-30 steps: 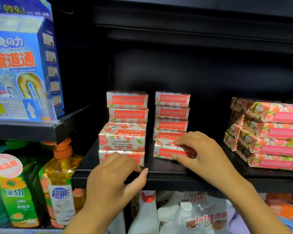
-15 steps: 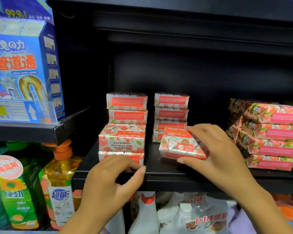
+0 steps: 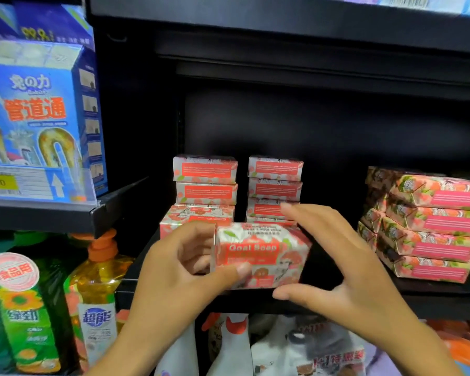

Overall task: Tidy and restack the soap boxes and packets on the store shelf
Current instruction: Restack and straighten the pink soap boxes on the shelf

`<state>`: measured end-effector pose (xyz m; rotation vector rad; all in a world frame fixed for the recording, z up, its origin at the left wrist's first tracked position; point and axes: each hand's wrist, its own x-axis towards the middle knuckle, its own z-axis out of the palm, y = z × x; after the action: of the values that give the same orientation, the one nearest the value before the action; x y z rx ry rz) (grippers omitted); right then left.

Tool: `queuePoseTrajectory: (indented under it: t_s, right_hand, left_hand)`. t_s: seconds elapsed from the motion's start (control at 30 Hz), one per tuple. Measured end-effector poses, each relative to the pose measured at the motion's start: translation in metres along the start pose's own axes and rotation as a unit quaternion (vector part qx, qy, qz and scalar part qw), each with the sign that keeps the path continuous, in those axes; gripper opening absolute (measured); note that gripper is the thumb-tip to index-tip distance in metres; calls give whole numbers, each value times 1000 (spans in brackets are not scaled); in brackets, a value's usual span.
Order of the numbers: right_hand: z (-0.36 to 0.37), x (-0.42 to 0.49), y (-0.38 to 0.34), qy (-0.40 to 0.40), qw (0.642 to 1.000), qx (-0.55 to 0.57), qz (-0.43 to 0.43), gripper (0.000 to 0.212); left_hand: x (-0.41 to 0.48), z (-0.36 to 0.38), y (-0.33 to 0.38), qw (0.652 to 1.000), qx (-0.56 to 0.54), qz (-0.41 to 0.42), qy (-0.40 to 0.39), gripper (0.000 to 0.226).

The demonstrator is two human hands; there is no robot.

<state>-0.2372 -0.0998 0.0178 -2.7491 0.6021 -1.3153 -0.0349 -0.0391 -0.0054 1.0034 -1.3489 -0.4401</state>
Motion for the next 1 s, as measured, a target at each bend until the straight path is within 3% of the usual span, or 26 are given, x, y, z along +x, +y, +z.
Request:
queuePoseTrajectory:
  t_s: [0.1, 0.27, 0.4, 0.53, 0.63, 0.77, 0.8, 0.87, 1.0]
  right_hand:
    - [-4, 2, 0, -18, 998, 51, 27, 61]
    - [7, 4, -4, 44, 997, -47, -49, 32]
    - [12, 1, -4, 93, 981, -112, -132, 33]
    - [17, 0, -4, 79, 978, -122, -148, 31]
    - [18, 1, -2, 52, 984, -127, -112, 37]
    - [15, 1, -3, 1, 998, -64, -16, 70]
    - [15, 2, -3, -2, 999, -34, 19, 75]
    - [15, 3, -5, -12, 996, 30, 86, 77]
    - [20, 7, -6, -41, 984, 115, 131, 68]
  left_hand:
    - [-7, -1, -6, 998, 30, 49, 8, 49]
    - [-6, -3, -8, 988, 72, 140, -8, 46]
    - [-5, -10, -8, 996, 38, 43, -65, 83]
    - [-6, -11, -11, 997, 14, 34, -73, 71]
    - [-3, -14, -9, 994, 62, 75, -55, 68]
    - [12, -17, -5, 980, 169, 106, -19, 80]
    - [12, -18, -4, 963, 210, 165, -19, 73]
    - [5, -18, -6, 933, 242, 264, -6, 61]
    - [-1, -17, -14, 924, 214, 317, -11, 51]
